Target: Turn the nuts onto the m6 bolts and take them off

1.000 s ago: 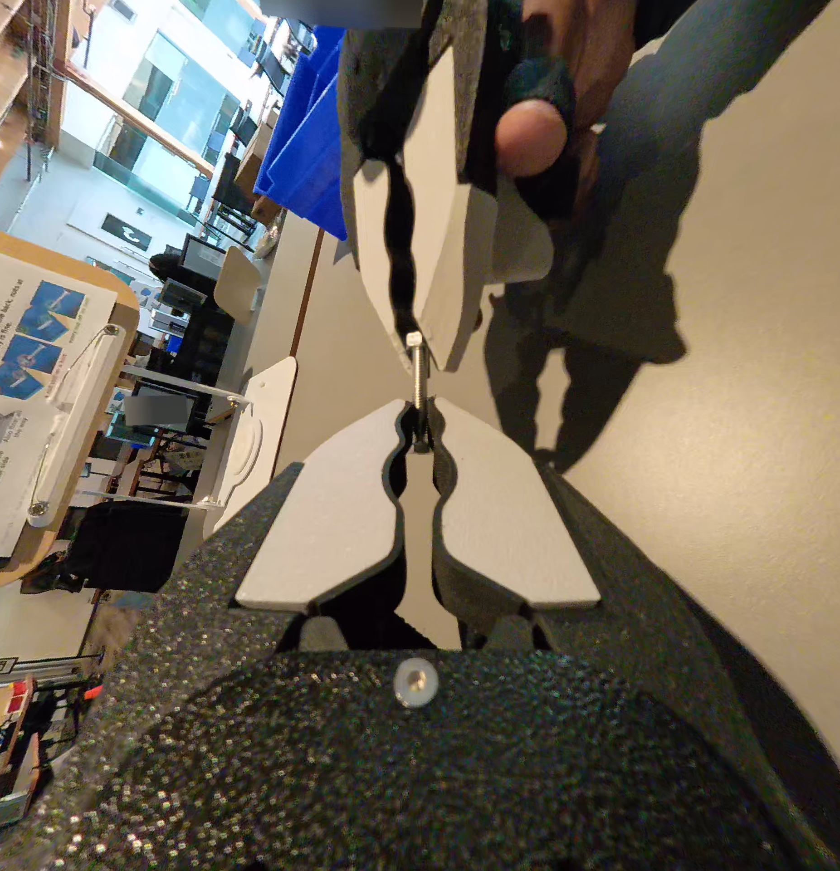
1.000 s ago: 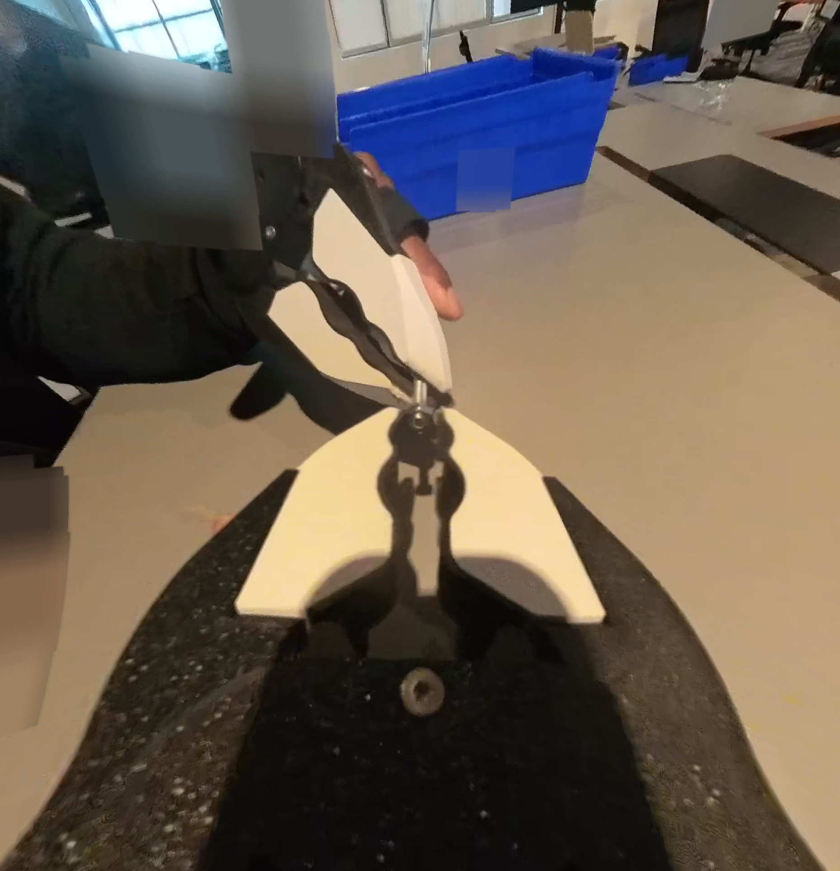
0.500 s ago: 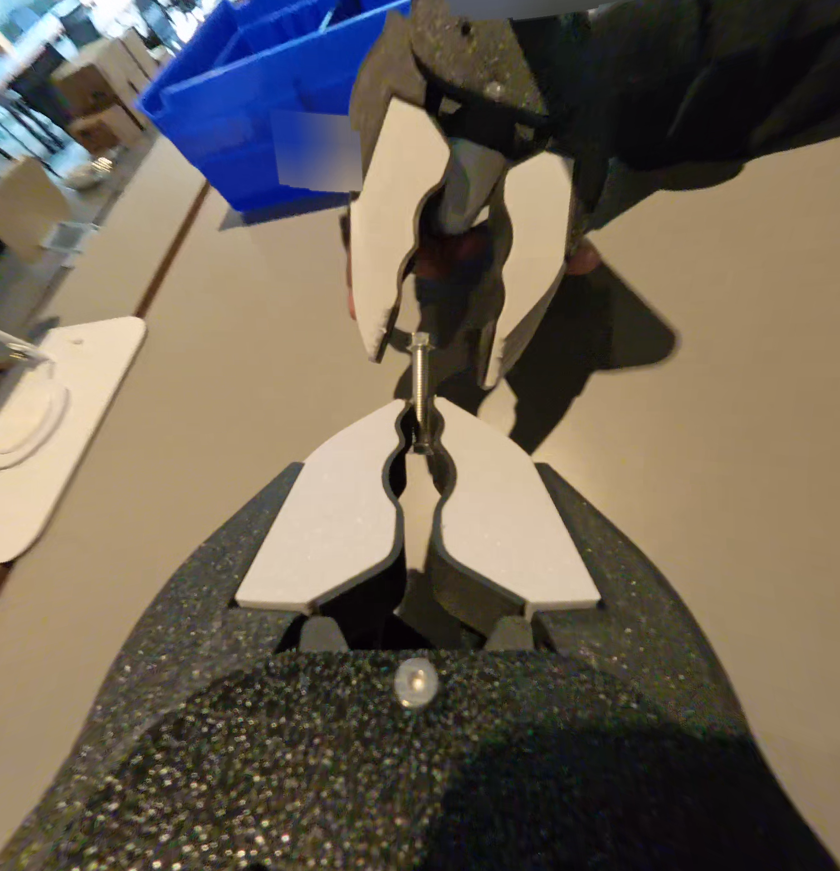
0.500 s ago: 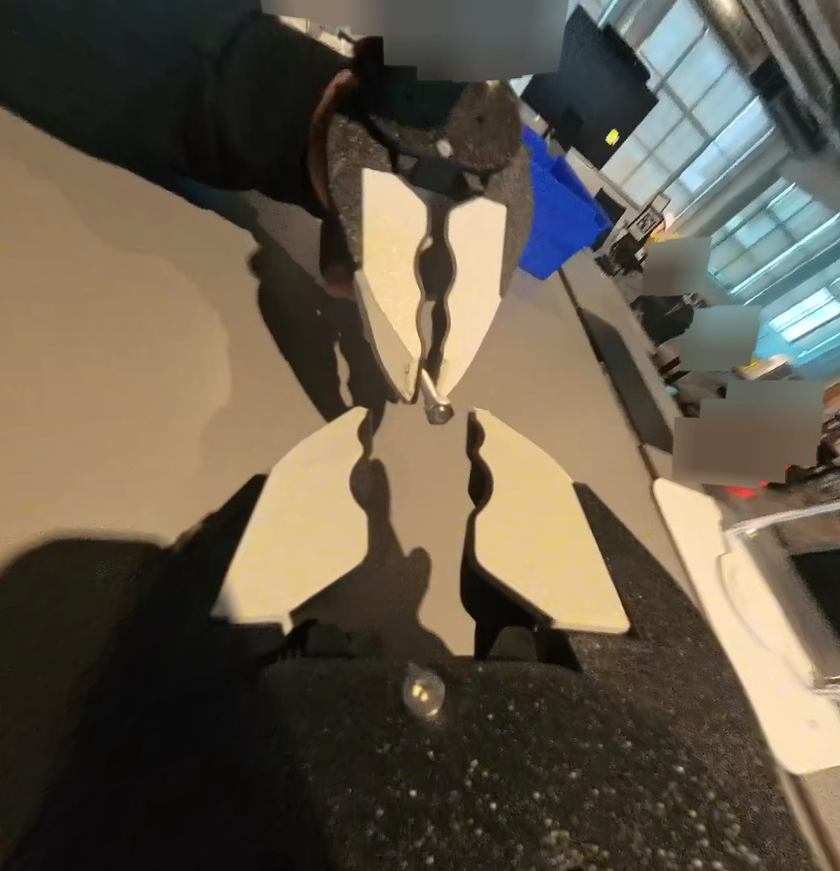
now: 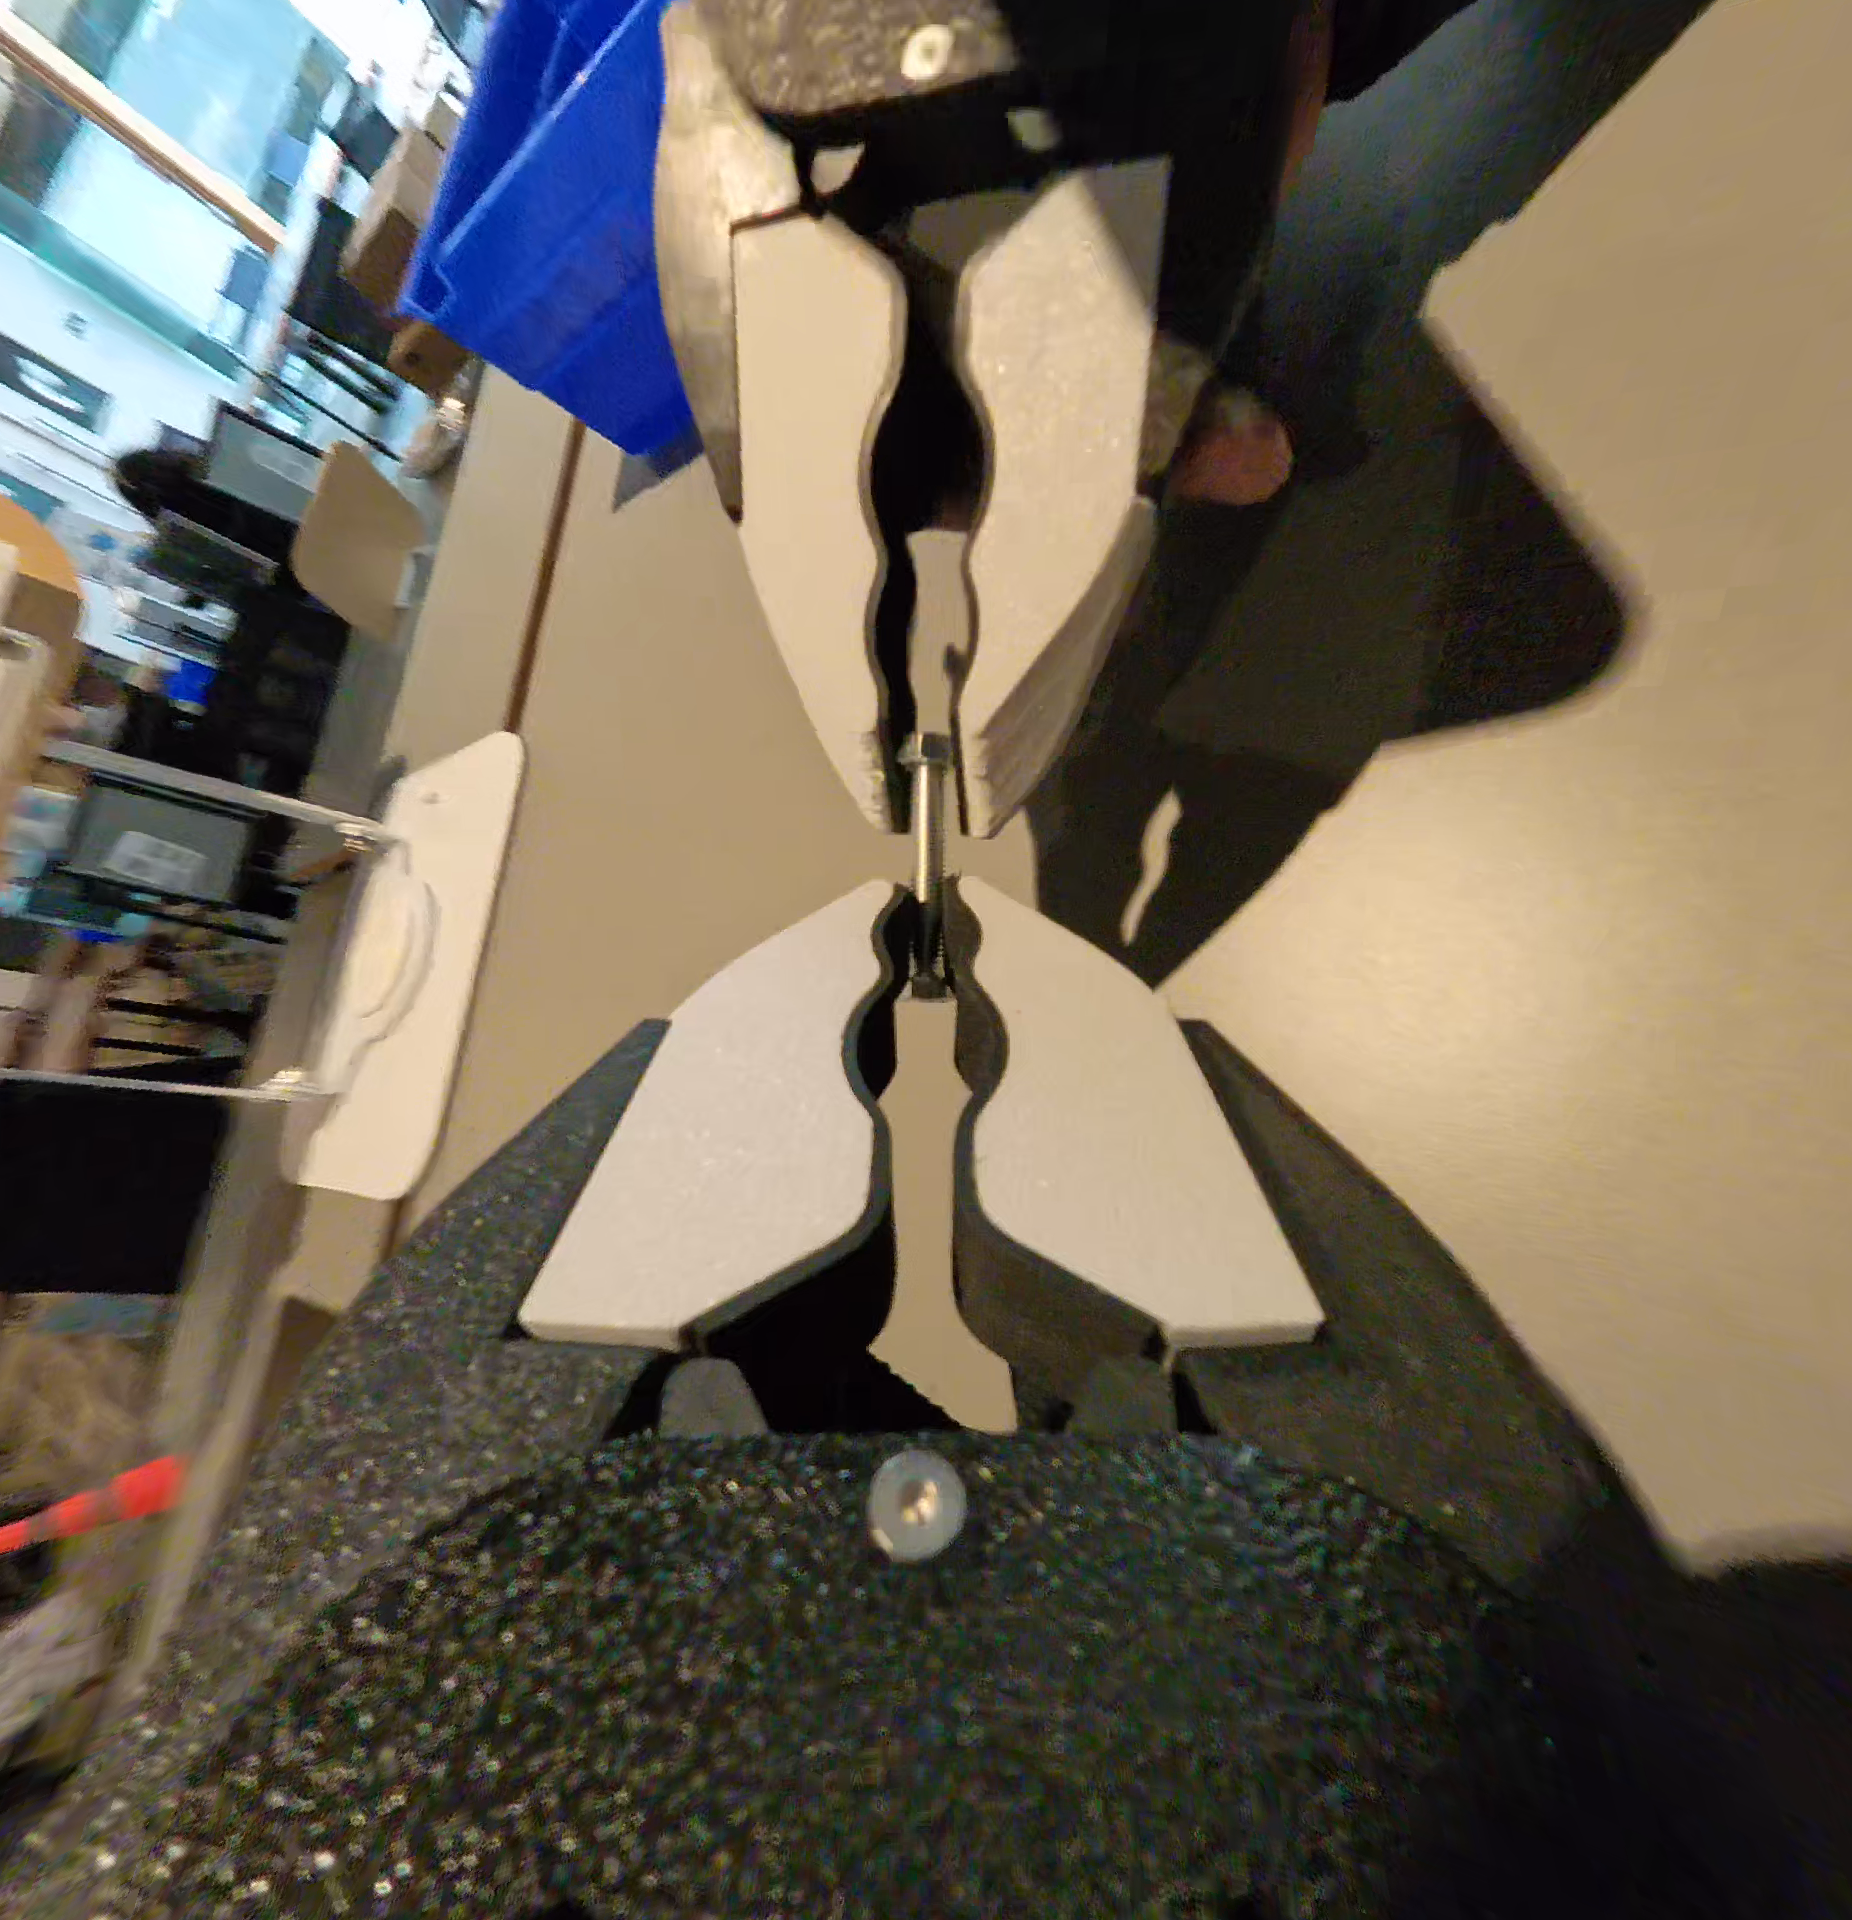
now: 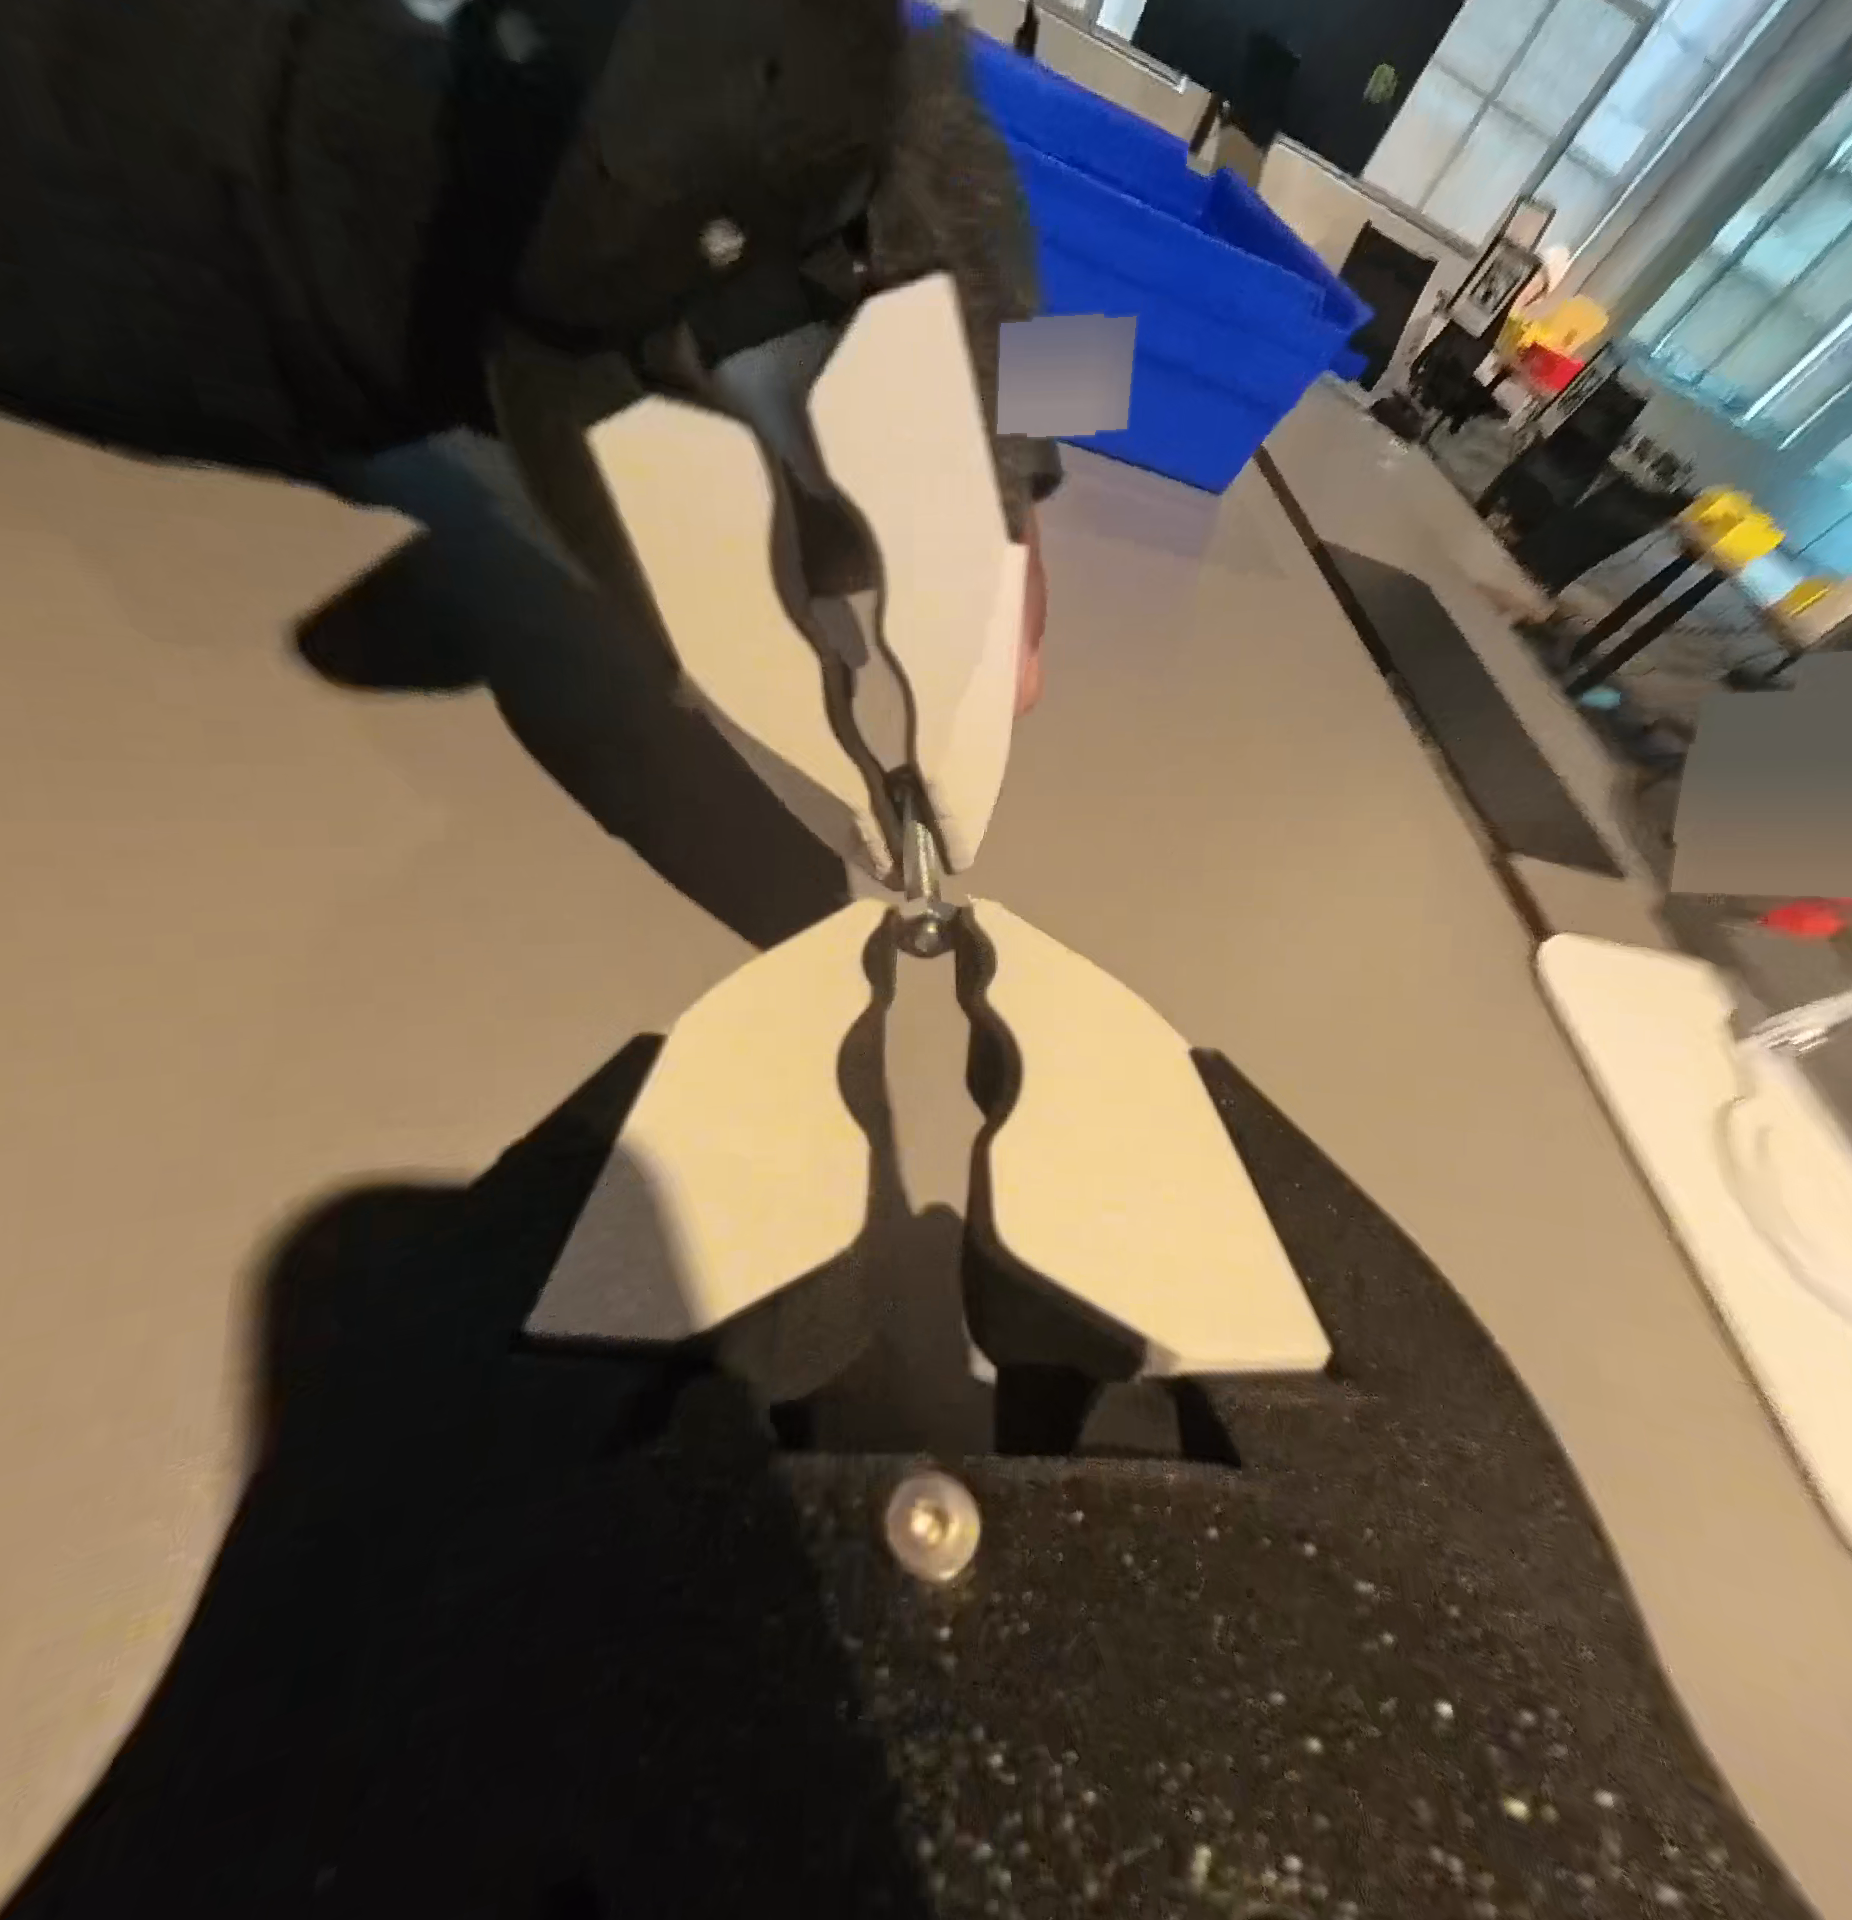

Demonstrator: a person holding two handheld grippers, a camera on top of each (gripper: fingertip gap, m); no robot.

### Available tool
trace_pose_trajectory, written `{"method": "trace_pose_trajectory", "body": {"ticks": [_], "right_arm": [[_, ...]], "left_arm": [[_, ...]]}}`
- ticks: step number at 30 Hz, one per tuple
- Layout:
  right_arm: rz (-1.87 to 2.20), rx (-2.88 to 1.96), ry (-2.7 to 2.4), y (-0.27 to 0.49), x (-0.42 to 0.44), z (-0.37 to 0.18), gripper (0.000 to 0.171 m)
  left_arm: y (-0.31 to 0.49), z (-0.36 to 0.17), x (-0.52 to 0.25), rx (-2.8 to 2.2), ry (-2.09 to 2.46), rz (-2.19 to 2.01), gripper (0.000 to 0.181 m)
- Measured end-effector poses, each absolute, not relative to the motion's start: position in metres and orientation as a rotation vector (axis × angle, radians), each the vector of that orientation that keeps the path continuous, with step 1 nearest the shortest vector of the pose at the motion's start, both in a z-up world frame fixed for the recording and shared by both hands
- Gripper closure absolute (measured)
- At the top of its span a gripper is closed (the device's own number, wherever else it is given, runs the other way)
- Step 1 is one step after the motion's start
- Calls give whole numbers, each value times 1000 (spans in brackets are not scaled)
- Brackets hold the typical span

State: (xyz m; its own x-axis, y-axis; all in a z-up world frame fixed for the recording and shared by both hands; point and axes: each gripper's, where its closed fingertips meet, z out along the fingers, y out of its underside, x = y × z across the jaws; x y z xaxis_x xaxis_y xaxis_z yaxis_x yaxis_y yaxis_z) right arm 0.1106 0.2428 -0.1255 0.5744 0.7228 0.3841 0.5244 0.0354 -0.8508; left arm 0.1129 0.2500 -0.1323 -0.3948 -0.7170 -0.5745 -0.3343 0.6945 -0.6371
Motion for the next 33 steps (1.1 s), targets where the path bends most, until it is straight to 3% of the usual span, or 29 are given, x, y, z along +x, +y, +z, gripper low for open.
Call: {"method": "trace_pose_trajectory", "body": {"ticks": [1,6,9,13,18,20,28,33], "right_arm": [[118,-1573,-1130,242,110,-126,161],[-350,-1273,-1324,241,112,-123,160],[-153,-1397,-1207,242,113,-120,139],[232,-1591,-989,244,116,-119,132],[380,-1685,-905,247,114,-124,136],[324,-1654,-964,244,112,-125,159],[-419,-1225,-1376,240,111,-134,161],[-31,-1448,-1143,242,113,-124,134]], "left_arm": [[247,-135,111,-860,2020,-603,176],[238,-136,107,-1053,2021,-917,176],[249,-130,110,-1003,1960,-862,176],[259,-127,114,-890,1919,-663,176],[254,-128,116,-753,1933,-521,176],[252,-130,116,-751,1952,-522,176],[238,-144,107,-995,2049,-900,176],[253,-131,113,-885,1942,-737,176]]}}
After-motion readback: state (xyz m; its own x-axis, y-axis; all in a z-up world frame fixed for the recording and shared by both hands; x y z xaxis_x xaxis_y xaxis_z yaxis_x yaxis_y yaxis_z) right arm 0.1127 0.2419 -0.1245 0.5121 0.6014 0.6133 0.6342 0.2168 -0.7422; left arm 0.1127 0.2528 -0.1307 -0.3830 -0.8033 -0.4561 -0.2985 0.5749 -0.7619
